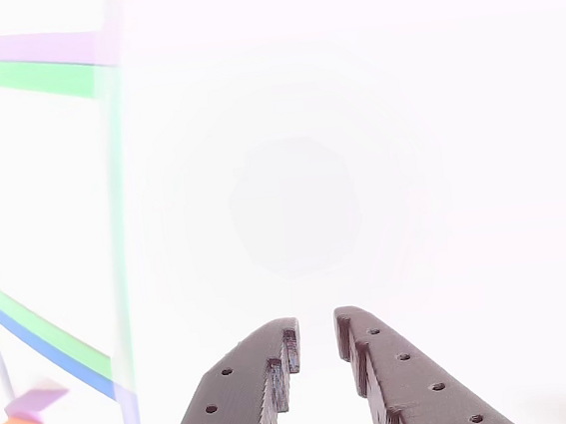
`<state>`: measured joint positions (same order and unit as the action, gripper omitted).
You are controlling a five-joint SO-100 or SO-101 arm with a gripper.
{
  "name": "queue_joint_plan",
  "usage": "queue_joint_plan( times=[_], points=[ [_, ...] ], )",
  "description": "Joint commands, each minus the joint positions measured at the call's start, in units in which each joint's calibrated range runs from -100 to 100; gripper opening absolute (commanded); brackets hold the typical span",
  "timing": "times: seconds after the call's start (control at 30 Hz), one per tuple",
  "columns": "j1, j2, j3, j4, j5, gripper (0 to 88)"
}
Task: Tower of hanoi
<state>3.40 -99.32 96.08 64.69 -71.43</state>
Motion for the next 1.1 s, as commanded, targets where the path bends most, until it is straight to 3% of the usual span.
queue_joint_plan(
  times=[0.0, 1.07],
  points=[
    [-0.6, -0.6, -0.3, 0.3, 0.3, 0.0],
    [0.1, -0.6, -0.3, 0.3, -1.5, 0.8]
  ],
)
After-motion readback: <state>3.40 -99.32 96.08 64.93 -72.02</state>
